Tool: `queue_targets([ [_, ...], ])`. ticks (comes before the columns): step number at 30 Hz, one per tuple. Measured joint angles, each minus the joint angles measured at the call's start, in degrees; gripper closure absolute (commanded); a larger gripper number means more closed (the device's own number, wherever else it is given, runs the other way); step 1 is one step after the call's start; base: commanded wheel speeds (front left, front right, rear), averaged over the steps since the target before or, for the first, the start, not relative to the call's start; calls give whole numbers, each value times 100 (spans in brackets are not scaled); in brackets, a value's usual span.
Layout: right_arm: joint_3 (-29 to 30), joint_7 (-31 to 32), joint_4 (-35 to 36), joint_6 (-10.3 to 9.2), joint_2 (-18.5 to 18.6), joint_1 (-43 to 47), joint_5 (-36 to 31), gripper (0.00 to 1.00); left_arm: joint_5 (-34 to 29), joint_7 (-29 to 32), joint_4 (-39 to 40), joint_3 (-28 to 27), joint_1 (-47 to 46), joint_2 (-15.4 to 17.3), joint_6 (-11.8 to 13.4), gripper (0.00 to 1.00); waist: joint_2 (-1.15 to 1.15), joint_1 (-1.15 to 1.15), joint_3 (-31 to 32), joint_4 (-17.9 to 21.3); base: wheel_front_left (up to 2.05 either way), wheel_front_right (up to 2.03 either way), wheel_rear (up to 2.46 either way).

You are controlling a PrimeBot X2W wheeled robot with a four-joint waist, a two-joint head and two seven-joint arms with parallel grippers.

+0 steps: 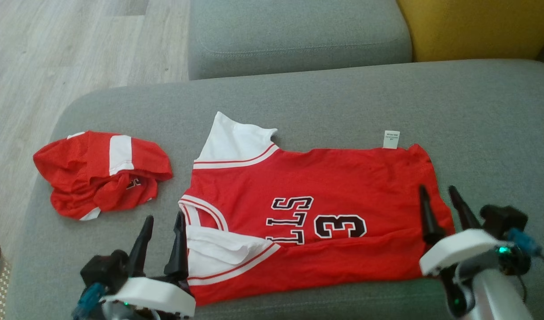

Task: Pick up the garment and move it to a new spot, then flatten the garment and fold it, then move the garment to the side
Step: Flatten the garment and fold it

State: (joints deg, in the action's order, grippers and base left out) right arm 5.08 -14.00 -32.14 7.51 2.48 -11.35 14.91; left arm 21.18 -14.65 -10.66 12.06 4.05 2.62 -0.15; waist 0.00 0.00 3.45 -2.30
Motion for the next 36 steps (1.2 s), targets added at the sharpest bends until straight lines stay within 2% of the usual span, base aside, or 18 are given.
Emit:
queue_targets([
  [5,-364,-23,1540,0,-4,881,-58,0,-66,0,582,-102,310,0,-82,0,0,0,-20,-27,0,0,0],
  [8,-398,-34,2045,0,-7,1218,-105,0,-123,0,636,-97,398,2,-86,0,0,0,-26,-51,0,0,0],
  [17,-433,-46,2253,0,-7,1426,-134,0,-142,0,464,-24,399,3,68,0,0,0,-37,-24,0,0,0],
  [22,-434,-46,2249,0,-7,1384,-165,0,-146,0,-44,5,258,5,-20,0,0,0,-155,103,0,0,0],
  [25,-437,-45,2184,0,-7,1198,-237,0,-312,37,-570,124,-175,98,-237,0,0,0,-293,211,0,0,0],
  [29,-366,-7,2201,0,-5,760,-241,0,-346,843,-1001,396,-1161,436,-544,0,0,0,-627,332,0,0,0],
  [36,-469,141,2388,0,1,-98,-224,0,-67,2209,-1492,463,-3371,1056,-695,0,0,1,-1407,590,0,0,0],
])
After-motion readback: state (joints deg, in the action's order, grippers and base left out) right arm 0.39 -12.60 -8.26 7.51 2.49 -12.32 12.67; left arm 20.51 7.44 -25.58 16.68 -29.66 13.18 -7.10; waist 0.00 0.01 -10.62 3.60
